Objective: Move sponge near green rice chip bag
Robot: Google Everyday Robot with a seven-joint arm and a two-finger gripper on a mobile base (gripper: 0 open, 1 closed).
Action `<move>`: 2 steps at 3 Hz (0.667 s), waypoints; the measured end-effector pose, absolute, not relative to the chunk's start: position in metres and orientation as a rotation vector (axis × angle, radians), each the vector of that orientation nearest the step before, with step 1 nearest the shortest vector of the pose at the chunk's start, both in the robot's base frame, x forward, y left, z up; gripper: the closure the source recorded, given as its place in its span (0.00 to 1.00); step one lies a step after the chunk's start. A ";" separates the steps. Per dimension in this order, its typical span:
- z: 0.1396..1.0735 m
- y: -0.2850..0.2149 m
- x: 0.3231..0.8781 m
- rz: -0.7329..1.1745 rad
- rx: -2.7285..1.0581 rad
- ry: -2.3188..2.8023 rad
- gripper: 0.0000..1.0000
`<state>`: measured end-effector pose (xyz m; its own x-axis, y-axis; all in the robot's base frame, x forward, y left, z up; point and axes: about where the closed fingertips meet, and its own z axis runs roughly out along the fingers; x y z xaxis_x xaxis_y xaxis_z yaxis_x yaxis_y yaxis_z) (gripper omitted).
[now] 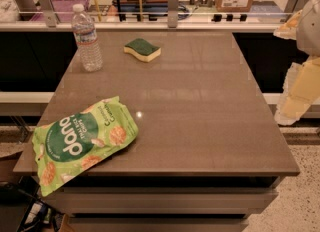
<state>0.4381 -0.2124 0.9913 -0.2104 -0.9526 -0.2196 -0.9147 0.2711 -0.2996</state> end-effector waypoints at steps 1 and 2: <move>0.991 -0.212 0.438 -0.147 -1.698 2.191 0.00; 0.995 -0.212 0.442 -0.155 -1.659 2.174 0.00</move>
Offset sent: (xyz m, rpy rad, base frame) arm 0.0105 -0.0004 0.0039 0.0504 -0.0639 -0.0348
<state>0.4419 -0.2119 0.9947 -0.2160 -0.9451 -0.2453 -0.9009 0.2897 -0.3231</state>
